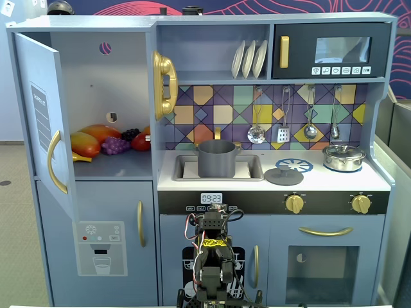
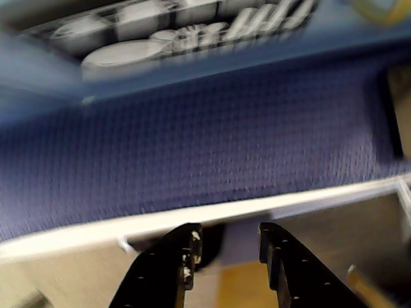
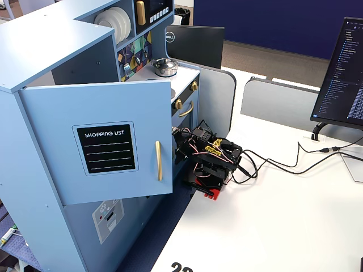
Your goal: Pick up the green pineapple from the left cabinet and place it in the gray recipient
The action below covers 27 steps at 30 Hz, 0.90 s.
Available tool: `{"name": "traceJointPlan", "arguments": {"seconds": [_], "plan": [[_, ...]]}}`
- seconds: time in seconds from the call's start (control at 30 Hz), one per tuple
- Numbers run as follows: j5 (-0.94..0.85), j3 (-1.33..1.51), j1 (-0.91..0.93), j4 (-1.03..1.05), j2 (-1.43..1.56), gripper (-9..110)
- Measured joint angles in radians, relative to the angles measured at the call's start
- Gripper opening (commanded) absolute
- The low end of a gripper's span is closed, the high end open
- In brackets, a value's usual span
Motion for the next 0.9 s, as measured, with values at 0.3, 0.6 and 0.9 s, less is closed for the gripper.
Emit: {"name": "traceJointPlan", "arguments": {"seconds": [0.3,0.6,0.9], "plan": [[-0.038,0.002,0.0,0.008,0.003,5],[-0.032,0.002,0.0,0.008,0.003,5],[-0.029,0.002,0.0,0.008,0.003,5]]}}
